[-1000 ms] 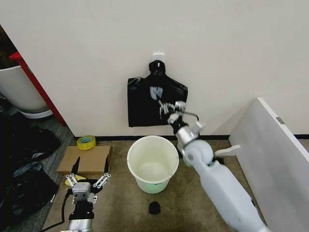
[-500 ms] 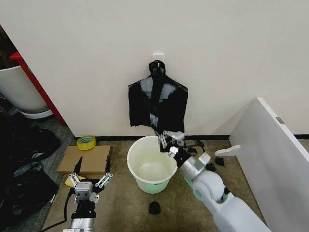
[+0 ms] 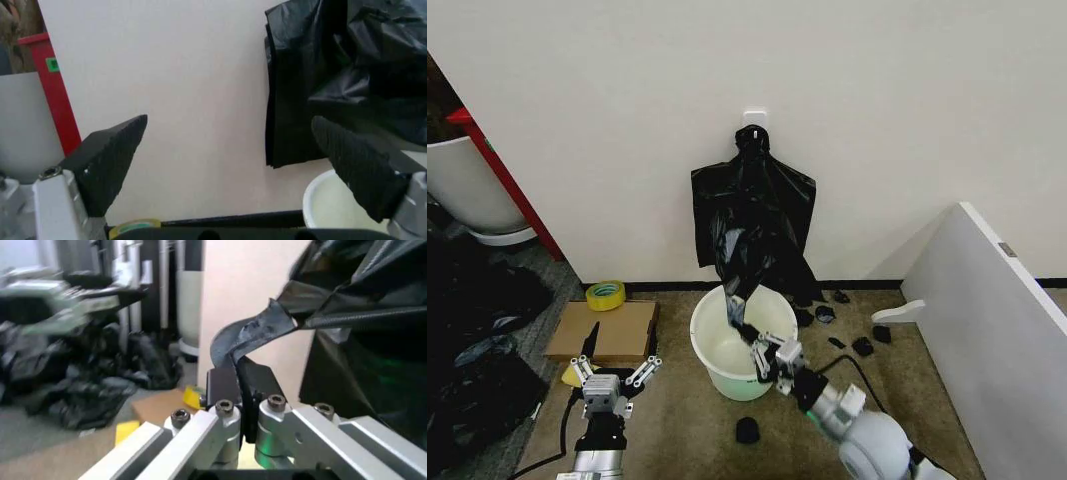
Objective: Place the garbage bag over the trash bin.
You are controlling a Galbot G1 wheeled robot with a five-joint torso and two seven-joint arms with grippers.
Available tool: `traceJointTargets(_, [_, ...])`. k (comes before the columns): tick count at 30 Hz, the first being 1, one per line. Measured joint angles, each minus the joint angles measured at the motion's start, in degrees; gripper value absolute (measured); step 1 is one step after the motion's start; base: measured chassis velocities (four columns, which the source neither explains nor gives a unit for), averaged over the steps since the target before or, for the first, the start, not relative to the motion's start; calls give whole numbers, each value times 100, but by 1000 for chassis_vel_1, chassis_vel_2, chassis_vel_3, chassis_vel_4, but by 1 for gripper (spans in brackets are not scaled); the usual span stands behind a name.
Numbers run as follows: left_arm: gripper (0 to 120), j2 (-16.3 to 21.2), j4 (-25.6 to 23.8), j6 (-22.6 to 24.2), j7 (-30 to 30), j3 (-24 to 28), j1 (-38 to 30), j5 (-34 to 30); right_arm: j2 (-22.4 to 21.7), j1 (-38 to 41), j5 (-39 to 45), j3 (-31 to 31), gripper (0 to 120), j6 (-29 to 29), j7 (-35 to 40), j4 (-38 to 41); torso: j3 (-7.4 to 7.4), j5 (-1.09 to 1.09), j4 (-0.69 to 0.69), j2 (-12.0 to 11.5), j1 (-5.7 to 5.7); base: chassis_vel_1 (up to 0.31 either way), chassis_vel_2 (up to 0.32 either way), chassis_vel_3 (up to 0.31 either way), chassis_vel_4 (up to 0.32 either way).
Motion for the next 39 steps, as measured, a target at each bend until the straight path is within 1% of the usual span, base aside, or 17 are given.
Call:
traceJointTargets(5, [95, -34, -24, -14, 0, 21, 30, 37, -238, -22, -245, 185, 0, 371, -582, -8, 0, 1, 1, 0, 0, 0, 0, 0, 0])
traceJointTargets(6, [94, -48, -32, -29, 0, 25, 54, 55, -312, -10, -321, 306, 0, 540, -948, -52, 0, 0, 1, 0, 0, 0, 0, 0, 0])
traceJointTargets(7, [94, -52, -32, -38, -1, 27, 66, 62, -338, -7, -381, 353, 0, 614, -1083, -76, 0, 1, 1, 0, 0, 0, 0, 0, 0])
traceJointTargets(11, [94, -55, -31, -63, -3, 29, 83, 94, -443, -14, -642, 444, 0, 820, -1359, -142, 0, 1, 1, 0, 1, 0, 0, 0, 0])
traceJointTargets(16, [94, -65, -53, -67, -4, 38, 89, 113, -425, -7, -831, 519, 0, 965, -1453, -199, 0, 1, 0, 0, 1, 0, 0, 0, 0])
traceJointTargets(19, [94, -5, -115, -68, -4, 52, 105, 107, -346, 30, -847, 497, 0, 921, -1134, -228, 0, 0, 1, 0, 1, 0, 0, 0, 0])
traceJointTargets(22, [94, 192, -211, -65, 40, 80, 92, 78, -242, 70, -800, 361, 0, 621, -293, -218, 0, 1, 1, 0, 0, 0, 0, 0, 0])
traceJointTargets(26, [94, 381, -218, -21, 94, 184, -5, 43, -149, 54, -739, 297, 0, 388, 124, -193, 0, 0, 1, 0, 1, 0, 0, 0, 0])
traceJointTargets(29, [94, 707, -409, 189, 248, 321, -136, -88, -90, 133, -811, 156, 0, 323, 273, -217, 1, -1, -1, -1, 0, 0, 0, 0, 0])
traceJointTargets(31, [95, 957, -576, 431, 338, 342, -220, -253, -76, 245, -870, 47, 0, 312, 281, -257, 1, -1, 4, -1, 0, 0, 0, 0, 0])
traceJointTargets(32, [95, 957, -576, 431, 338, 342, -220, -253, -76, 245, -870, 47, 0, 312, 281, -257, 1, -1, 4, -1, 0, 0, 0, 0, 0])
traceJointTargets(33, [95, 1241, -667, 621, 379, 377, -378, -476, -46, 298, -955, 8, 0, 311, 281, -286, 0, 0, 4, -1, 0, 0, 0, 0, 0])
traceJointTargets(34, [95, 1385, -691, 705, 390, 397, -458, -581, -34, 308, -990, 2, 0, 311, 282, -297, 0, 0, 4, -1, 0, 0, 0, 0, 0])
traceJointTargets(35, [97, 1922, -719, 959, 397, 491, -749, -944, 21, 315, -1146, -6, 0, 312, 286, -335, 1, -4, 2, -1, 1, 0, 0, 0, 0])
traceJointTargets(37, [98, 2637, -724, 1270, 365, 639, -1213, -1425, 84, 286, -1308, 3, 0, 321, 288, -353, 1, -3, -1, -1, 1, 0, 0, 0, 0])
traceJointTargets(38, [98, 2637, -724, 1270, 365, 639, -1213, -1425, 84, 286, -1308, 3, 0, 321, 288, -353, 1, -3, -1, -1, 1, 0, 0, 0, 0])
traceJointTargets(39, [98, 3046, -709, 1485, 329, 707, -1520, -1744, 129, 275, -1393, -3, 0, 323, 288, -368, 1, -5, -5, -1, 1, 0, 0, 0, 0])
